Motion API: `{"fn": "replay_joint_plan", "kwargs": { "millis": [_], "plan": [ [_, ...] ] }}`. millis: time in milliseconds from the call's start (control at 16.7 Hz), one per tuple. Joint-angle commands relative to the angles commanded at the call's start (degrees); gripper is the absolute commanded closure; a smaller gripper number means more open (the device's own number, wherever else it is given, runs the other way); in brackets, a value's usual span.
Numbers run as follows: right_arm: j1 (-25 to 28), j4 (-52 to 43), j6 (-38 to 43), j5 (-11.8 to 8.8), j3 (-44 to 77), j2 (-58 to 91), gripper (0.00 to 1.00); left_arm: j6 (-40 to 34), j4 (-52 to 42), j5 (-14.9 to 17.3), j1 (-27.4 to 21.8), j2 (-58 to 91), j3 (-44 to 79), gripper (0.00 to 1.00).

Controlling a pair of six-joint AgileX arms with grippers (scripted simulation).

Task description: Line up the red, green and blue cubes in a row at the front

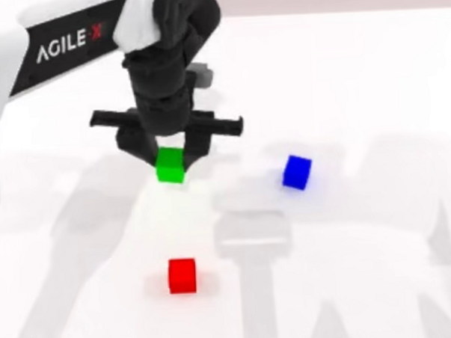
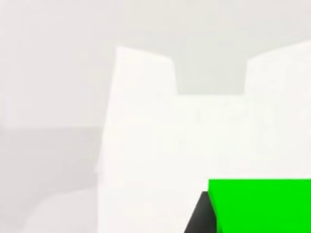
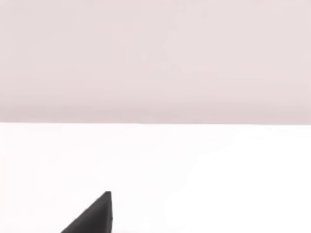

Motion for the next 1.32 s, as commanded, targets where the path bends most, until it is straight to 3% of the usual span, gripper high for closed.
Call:
{"fn": "replay_joint_plan", "kwargs": {
  "millis": [660,1080,1320],
  "plan": [
    [0.0,0.0,0.0,0.0,0.0,0.0,0.0,-28.2,-1.7,-0.4,-18.5,-5.1,-3.8,1.0],
    [0.0,0.0,0.0,0.0,0.0,0.0,0.0,-30.1,-1.5,-0.5,-19.9,-5.6,-4.2,1.0],
    [0.0,0.0,0.0,0.0,0.0,0.0,0.0,-30.2,5.1,-0.5,-19.9,-4.2,-9.2,1.0]
  ]
}}
